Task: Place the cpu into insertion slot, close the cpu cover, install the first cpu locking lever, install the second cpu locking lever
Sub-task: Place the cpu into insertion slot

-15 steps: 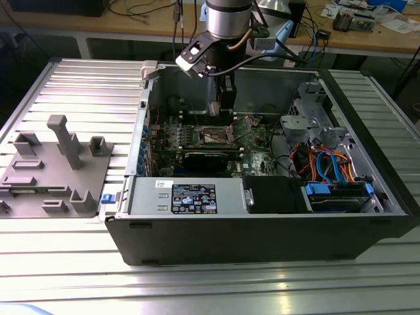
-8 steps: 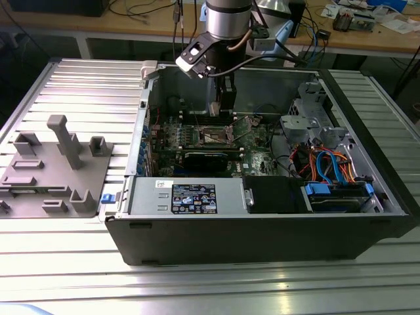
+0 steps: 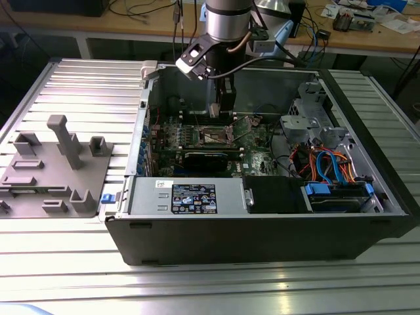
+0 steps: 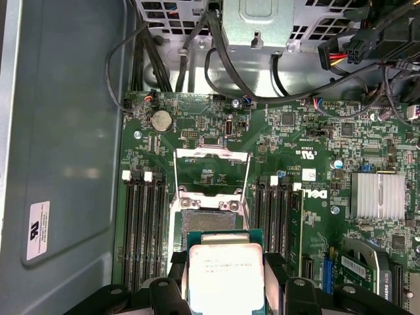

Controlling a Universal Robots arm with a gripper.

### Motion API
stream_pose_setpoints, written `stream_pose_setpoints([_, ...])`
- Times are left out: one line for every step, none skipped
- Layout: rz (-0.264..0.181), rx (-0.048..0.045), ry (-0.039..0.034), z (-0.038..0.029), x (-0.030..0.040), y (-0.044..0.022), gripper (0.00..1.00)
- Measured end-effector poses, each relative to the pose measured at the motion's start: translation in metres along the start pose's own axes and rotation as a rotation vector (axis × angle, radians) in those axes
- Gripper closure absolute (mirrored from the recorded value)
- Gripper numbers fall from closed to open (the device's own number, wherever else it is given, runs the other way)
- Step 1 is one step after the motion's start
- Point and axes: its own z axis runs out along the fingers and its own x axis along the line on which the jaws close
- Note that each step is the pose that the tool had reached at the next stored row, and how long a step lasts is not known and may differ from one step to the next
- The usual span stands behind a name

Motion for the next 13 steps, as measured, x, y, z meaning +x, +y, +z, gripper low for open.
stream_pose_setpoints([0.0, 0.0, 0.0, 0.0008, 0.0, 0.0, 0.45])
stream_pose_setpoints([0.0, 0.0, 0.0, 0.0008, 0.0, 0.0, 0.45])
stream_pose_setpoints([0.0, 0.0, 0.0, 0.0008, 0.0, -0.0001, 0.45])
stream_pose_setpoints([0.0, 0.0, 0.0001, 0.0009, 0.0, -0.0001, 0.45])
stream_pose_setpoints([0.0, -0.0001, 0.0, 0.0009, 0.0, -0.0001, 0.45])
stream_pose_setpoints([0.0, -0.0001, 0.0, 0.0009, 0.0, -0.0001, 0.45])
stream_pose_setpoints([0.0, 0.0, 0.0, 0.0009, 0.0, -0.0001, 0.45])
stream_pose_setpoints([0.0, 0.0, 0.0, 0.0009, 0.0, 0.0, 0.45])
stream_pose_setpoints([0.0, 0.0, 0.0, 0.0009, 0.0, 0.0, 0.45])
stream_pose_setpoints([0.0, 0.0, 0.0, 0.0009, 0.0, -0.0001, 0.45])
stream_pose_setpoints([0.002, 0.0, -0.0001, 0.0009, 0.0, -0.0001, 0.45])
stream_pose_setpoints([0.004, 0.0, -0.0003, 0.0008, 0.0, 0.0, 0.45])
stream_pose_setpoints([0.009, -0.0001, -0.0005, 0.0009, 0.0, 0.0, 0.45])
